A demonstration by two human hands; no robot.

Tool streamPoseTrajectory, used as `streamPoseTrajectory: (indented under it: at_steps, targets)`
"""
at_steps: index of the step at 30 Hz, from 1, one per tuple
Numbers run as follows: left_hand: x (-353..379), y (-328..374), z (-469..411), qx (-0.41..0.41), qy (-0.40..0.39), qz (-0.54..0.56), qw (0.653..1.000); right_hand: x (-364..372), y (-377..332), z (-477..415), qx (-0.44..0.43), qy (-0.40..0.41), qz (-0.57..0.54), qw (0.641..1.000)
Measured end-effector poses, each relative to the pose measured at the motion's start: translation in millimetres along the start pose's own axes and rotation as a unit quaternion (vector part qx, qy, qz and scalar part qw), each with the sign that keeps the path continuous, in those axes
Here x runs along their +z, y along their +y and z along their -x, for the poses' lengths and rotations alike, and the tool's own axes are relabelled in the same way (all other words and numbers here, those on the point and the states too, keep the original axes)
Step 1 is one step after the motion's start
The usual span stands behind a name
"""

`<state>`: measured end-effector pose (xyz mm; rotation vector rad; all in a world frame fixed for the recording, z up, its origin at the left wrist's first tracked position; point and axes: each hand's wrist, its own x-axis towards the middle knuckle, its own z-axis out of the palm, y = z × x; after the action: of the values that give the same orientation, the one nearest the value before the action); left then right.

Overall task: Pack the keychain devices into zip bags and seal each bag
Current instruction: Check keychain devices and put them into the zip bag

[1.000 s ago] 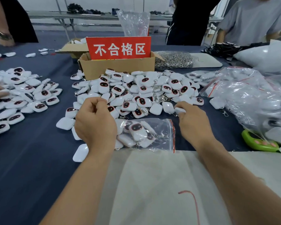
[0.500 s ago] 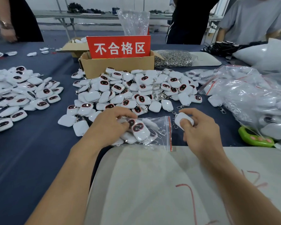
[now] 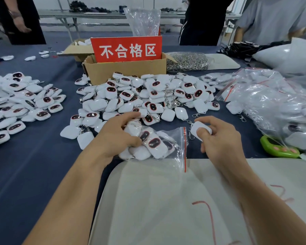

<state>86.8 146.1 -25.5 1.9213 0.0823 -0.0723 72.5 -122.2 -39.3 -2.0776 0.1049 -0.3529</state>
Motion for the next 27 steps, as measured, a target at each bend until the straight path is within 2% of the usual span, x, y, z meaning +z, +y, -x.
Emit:
streamPoseTrajectory:
  at_steps: [4,7,10,12,13,15,17,18,20,24,27]
  targets:
    - [4,-1,-5,-0.013,0.026,0.104,0.994,0,1,-2,-0.003,0.001,-0.004,1.000]
    - [5,1,-7,-0.031,0.041,0.135,0.989,0,1,-3,-0.003,0.003,-0.004,1.000]
    - [6,2,-8,-0.025,0.117,0.115,0.986,-1,2,-4,0.000,0.006,-0.005,1.000]
    - [3,2,-6,0.016,0.161,0.052,0.985,-2,3,-5,0.002,0.009,-0.001,1.000]
    - [1,2,-6,0.035,0.158,0.010,0.987,-2,3,-5,0.004,0.009,0.001,1.000]
    - [-2,3,-4,0.054,0.072,-0.087,0.992,-3,3,-6,0.009,0.007,0.004,1.000]
    - [-3,4,-2,0.055,-0.040,-0.178,0.982,-3,3,-6,0.010,0.006,0.007,1.000]
    - [-2,4,-2,0.054,-0.064,-0.216,0.973,-3,2,-5,0.010,0.005,0.008,1.000]
    - [-1,5,1,0.064,-0.063,-0.256,0.963,-3,2,-5,0.010,0.004,0.008,1.000]
    - [1,7,3,0.079,-0.083,-0.211,0.971,-3,1,-7,0.011,0.008,-0.003,1.000]
    - [7,4,-1,0.100,-0.103,-0.271,0.952,-4,2,-6,0.006,0.010,-0.006,1.000]
